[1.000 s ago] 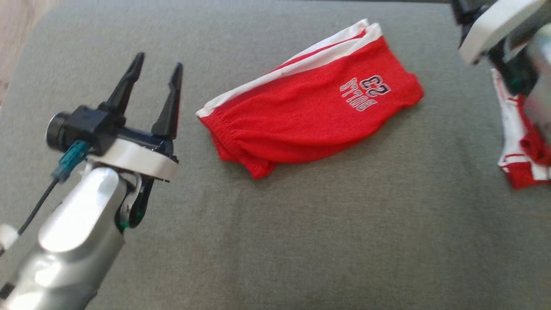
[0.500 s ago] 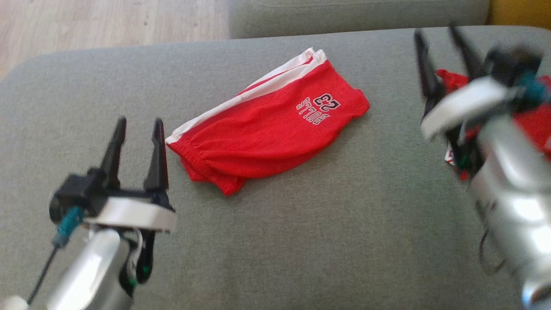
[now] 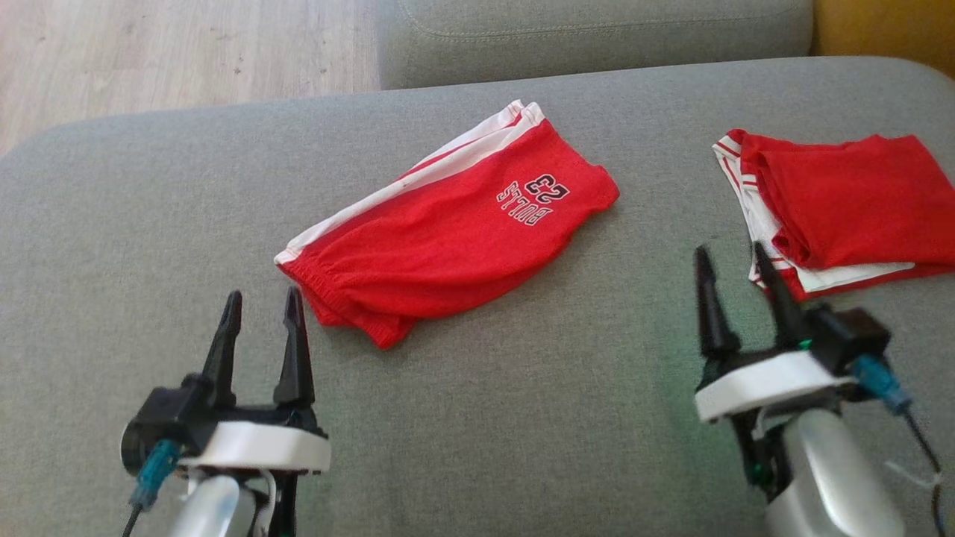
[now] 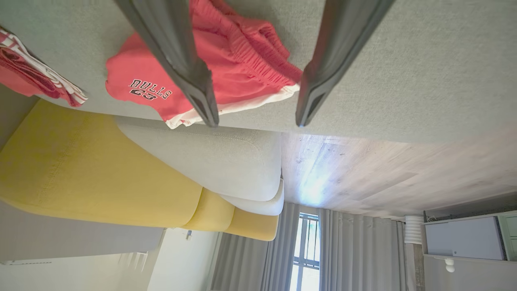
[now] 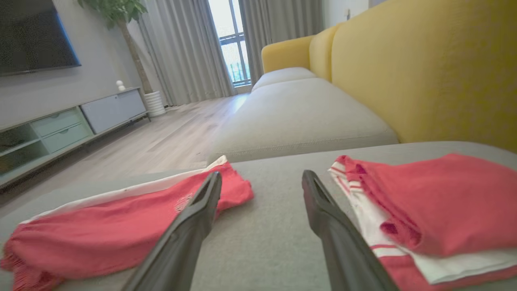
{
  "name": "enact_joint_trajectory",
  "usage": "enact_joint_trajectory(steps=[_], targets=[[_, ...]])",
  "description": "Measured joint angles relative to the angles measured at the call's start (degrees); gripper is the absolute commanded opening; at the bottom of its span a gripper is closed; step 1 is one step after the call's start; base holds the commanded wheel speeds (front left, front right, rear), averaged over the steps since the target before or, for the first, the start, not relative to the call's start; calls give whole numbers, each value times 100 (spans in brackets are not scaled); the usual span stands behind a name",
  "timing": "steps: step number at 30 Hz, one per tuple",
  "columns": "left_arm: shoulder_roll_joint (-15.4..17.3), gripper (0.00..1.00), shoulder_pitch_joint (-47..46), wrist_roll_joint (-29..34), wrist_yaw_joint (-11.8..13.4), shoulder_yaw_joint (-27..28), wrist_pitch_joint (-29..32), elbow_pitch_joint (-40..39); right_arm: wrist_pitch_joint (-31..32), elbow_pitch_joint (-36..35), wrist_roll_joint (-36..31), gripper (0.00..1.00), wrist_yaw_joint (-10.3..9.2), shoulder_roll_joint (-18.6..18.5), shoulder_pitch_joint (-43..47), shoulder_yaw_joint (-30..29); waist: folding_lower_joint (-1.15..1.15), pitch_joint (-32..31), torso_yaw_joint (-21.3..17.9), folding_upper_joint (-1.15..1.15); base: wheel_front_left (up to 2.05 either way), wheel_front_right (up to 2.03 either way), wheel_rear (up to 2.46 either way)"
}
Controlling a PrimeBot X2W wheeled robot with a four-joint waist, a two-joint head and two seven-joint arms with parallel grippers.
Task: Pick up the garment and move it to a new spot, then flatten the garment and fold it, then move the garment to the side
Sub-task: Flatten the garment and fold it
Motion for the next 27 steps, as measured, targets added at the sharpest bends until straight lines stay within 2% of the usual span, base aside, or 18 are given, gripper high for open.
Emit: enact_joint_trajectory(steps=[7,16,22,27], targets=[[-211,100,154,322,-398,372,0,218,35,-268,13,100,0,49,202,149,0,19,1,0,0,0,0],[-446,100,144,671,-676,660,0,348,137,-465,54,100,0,49,202,3,0,93,131,0,0,0,0],[-578,100,66,805,-855,723,0,401,446,-202,1115,100,0,46,60,23,0,358,277,0,0,0,0],[-678,100,-224,873,-998,724,0,520,740,365,1911,100,0,42,-649,233,2,629,481,0,0,0,0]])
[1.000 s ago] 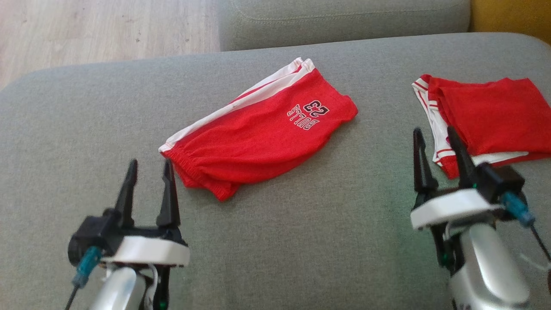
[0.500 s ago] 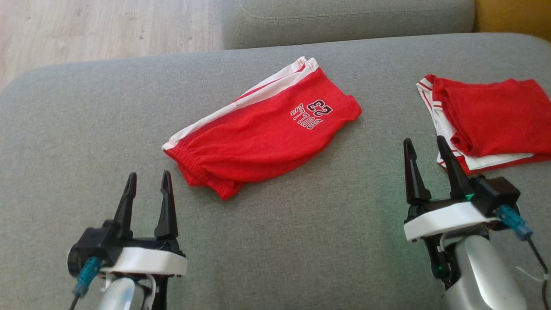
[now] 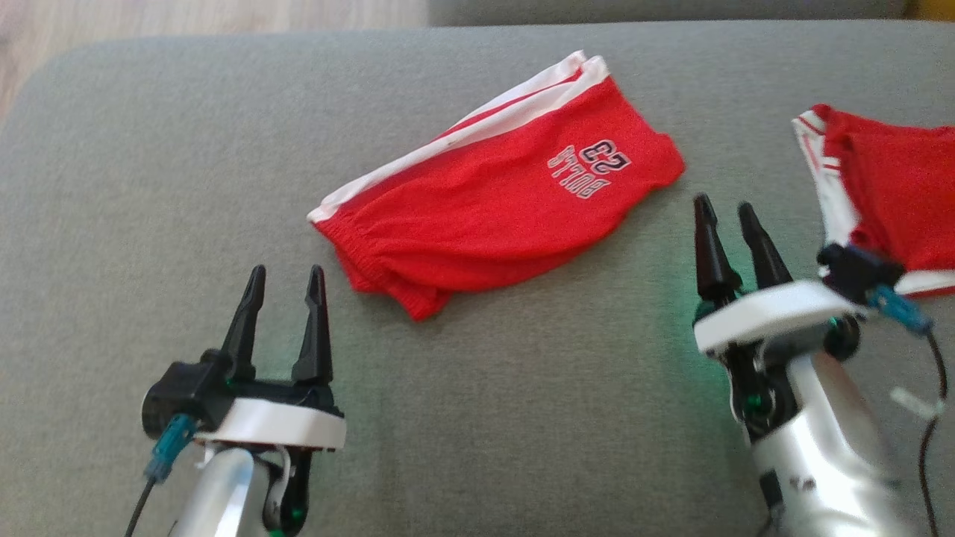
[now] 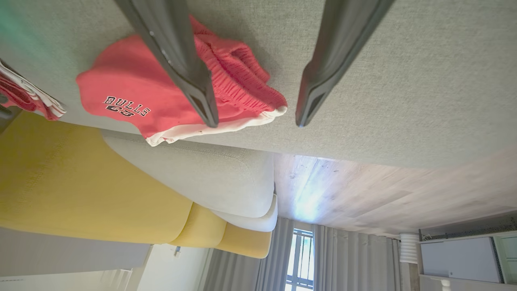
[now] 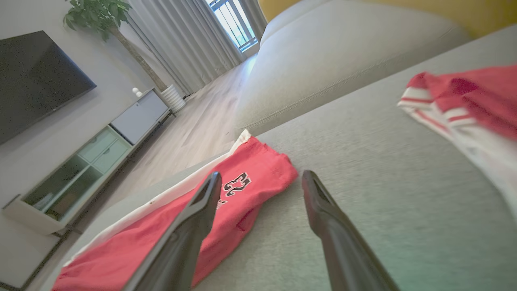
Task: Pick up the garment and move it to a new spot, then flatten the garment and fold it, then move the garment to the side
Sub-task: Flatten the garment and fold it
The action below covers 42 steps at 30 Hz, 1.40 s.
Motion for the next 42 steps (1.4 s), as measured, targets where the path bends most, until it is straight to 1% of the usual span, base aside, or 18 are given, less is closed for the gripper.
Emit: enact_joint_trajectory(steps=[5,6,7,8,9,14,20,23,29,30,31,32,36,42], targets=[[-127,100,-138,92,-92,-8,0,93,310,903,873,100,0,-3,-725,101,0,223,266,0,0,0,0],[-142,100,-159,92,-110,-10,0,119,359,1128,1005,100,0,-7,-858,112,0,260,324,0,0,0,0],[-142,100,-159,92,-110,-10,0,119,359,1128,1005,100,0,-7,-858,112,0,260,324,0,0,0,0],[-160,100,-185,93,-143,-15,0,146,402,1357,1124,100,0,-8,-994,116,0,297,386,0,0,0,0],[-201,100,-243,119,-155,-23,0,203,431,1842,1156,100,-4,-33,-1312,103,0,360,519,0,0,0,0],[-288,100,-382,143,-208,-83,0,250,422,3023,1169,100,-8,-160,-2199,-67,-1,484,873,0,0,0,0],[-314,100,-435,141,-249,-112,0,269,367,4225,1121,100,-9,-289,-3088,-63,-2,634,1232,0,0,0,0],[-335,100,-517,138,-254,-176,0,244,287,4573,907,100,-9,-311,-3424,-127,-1,717,1432,0,0,0,0],[-345,100,-531,-65,-248,-288,0,207,296,4568,450,100,-9,-377,-3523,-470,-2,859,1589,0,0,0,0],[-346,100,-533,-70,-247,-304,0,207,303,4563,360,89,-9,-377,-3535,-548,-2,881,1600,0,0,0,0],[-347,100,-538,-70,-246,-323,0,207,304,4557,283,38,-9,-379,-3554,-616,-2,898,1607,0,0,0,0],[-347,100,-542,-70,-244,-341,0,207,311,4556,211,0,-9,-381,-3587,-692,-2,915,1610,0,0,0,0],[-352,100,-613,-71,-235,-365,0,208,312,4545,-82,0,-7,-389,-3715,-953,0,956,1594,0,0,0,0],[-353,100,-675,-70,-199,-365,0,216,171,4584,-401,0,-5,-259,-3715,-1278,0,916,1491,0,0,0,0]])
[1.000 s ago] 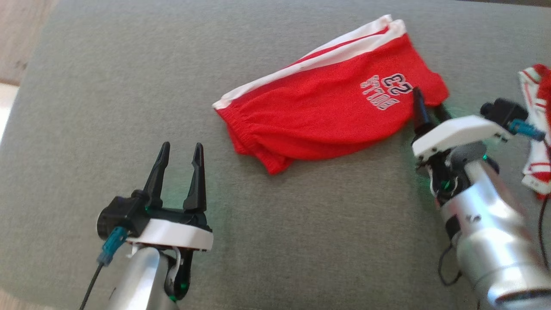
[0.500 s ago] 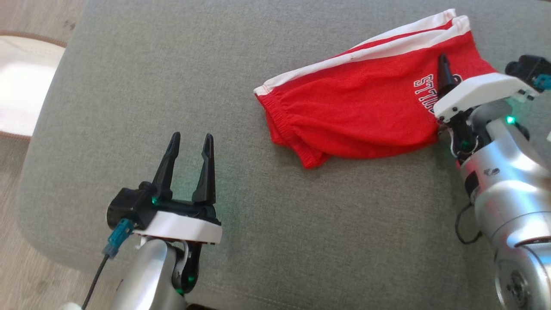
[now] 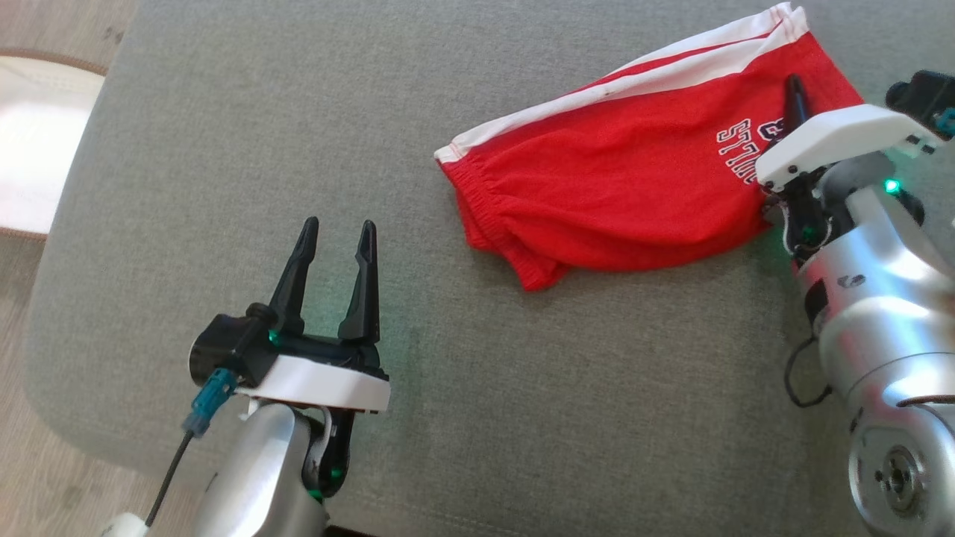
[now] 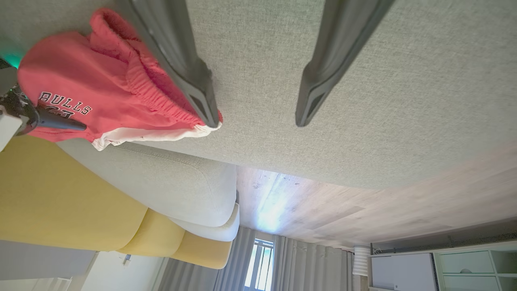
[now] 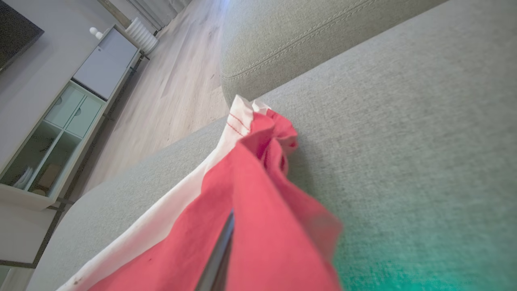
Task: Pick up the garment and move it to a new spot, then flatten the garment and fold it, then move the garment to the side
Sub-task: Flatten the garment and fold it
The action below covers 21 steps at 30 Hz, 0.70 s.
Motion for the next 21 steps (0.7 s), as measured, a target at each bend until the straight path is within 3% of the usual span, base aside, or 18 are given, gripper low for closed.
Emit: enact_joint_trajectory(steps=[16,21], targets=[[0,100,147,66,-2,187,0,8,-853,111,-178,0,1,165,612,-742,-1,-439,-589,0,0,0,0],[0,100,308,144,-3,218,0,1,-939,-146,-75,0,1,170,1012,-1028,-1,-577,-862,0,0,0,0]])
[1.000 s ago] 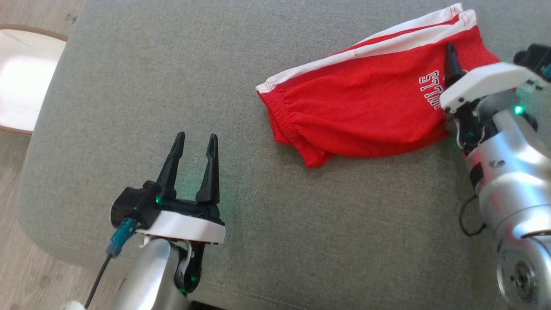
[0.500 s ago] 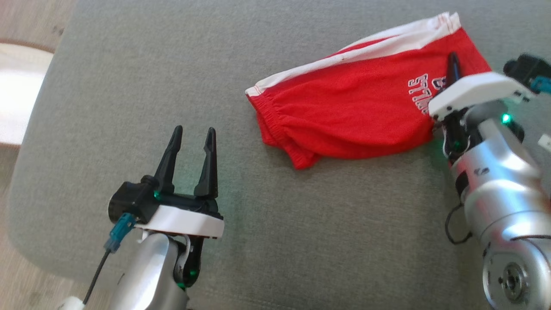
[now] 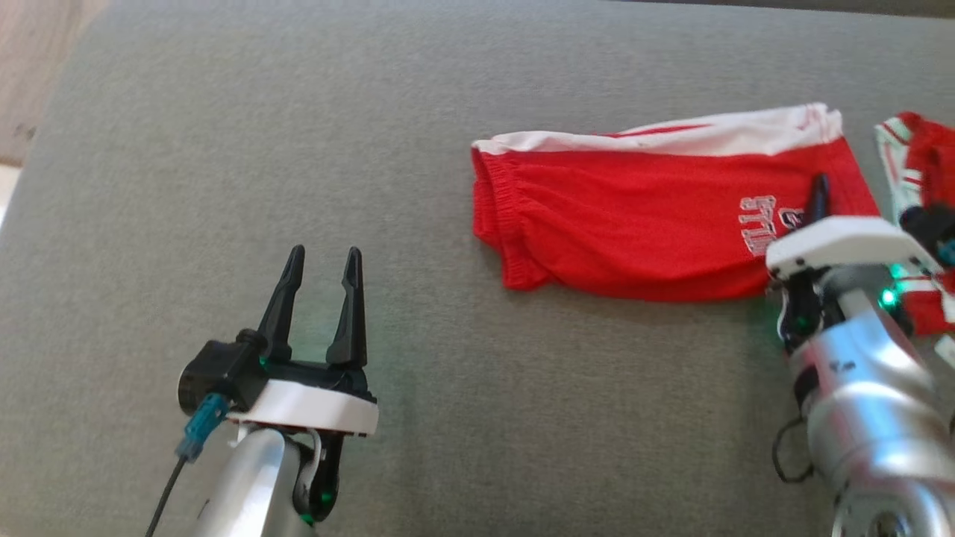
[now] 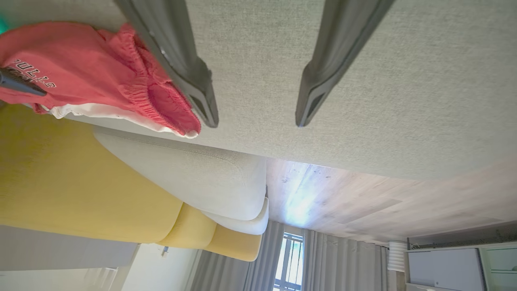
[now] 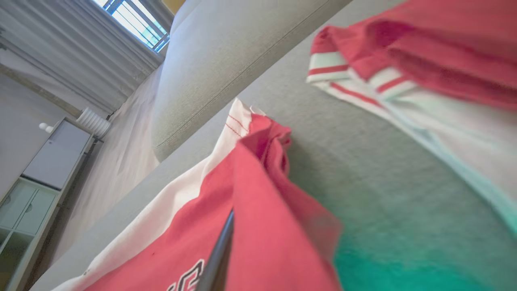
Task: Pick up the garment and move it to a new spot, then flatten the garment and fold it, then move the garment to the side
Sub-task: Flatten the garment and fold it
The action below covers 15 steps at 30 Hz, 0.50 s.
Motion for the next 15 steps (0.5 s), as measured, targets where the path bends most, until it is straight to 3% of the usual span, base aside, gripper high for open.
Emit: enact_joint_trajectory(steps=[8,15], targets=[[1,100,30,104,-31,54,0,-1,-1,-1006,412,0,0,8,922,22,0,-152,-285,0,0,0,0],[1,100,31,118,-51,62,0,1,-1,-1452,705,0,0,8,1218,353,0,-201,-286,0,0,0,0]])
